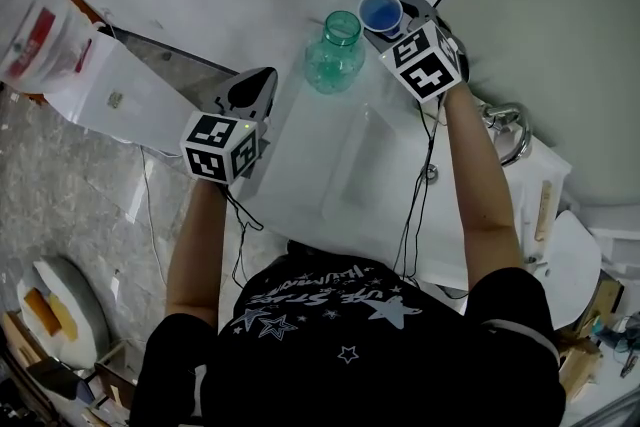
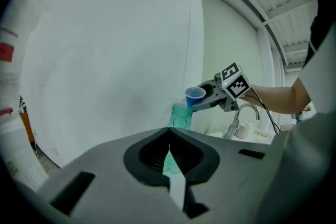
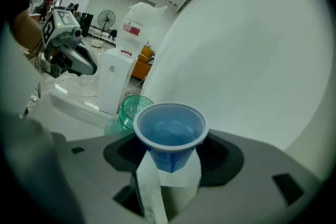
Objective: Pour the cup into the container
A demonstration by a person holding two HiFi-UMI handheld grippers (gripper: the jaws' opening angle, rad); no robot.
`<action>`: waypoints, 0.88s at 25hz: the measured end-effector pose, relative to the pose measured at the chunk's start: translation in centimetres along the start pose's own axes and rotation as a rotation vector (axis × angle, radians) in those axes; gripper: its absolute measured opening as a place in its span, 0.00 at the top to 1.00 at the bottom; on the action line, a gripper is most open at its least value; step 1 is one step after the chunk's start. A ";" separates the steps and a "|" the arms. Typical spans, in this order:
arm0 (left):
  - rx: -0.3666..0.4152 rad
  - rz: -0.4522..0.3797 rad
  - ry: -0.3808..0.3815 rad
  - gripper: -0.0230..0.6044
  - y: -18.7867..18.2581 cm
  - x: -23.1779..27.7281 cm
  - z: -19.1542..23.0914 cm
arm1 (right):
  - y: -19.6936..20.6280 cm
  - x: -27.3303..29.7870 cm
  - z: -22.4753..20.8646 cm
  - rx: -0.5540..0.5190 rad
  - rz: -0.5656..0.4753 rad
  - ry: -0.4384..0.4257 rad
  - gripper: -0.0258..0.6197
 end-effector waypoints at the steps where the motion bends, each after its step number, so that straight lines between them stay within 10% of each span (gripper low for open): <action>1: -0.002 0.001 0.000 0.95 0.1 0.0 0.1 | 0.0 0.2 0.0 -0.027 0.007 0.008 0.51; 22: -0.031 -0.006 0.017 0.95 1.0 0.6 0.7 | -0.6 1.5 0.5 -0.387 0.083 0.177 0.51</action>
Point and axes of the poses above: the fingertips, and each gripper's own axes: x forward along the fingers, z to its left, y out of its underside, the point moved 4 cm from there along -x, backward along the fingers, and after that the axes turned 7 degrees about y, right-handed, at the moved point
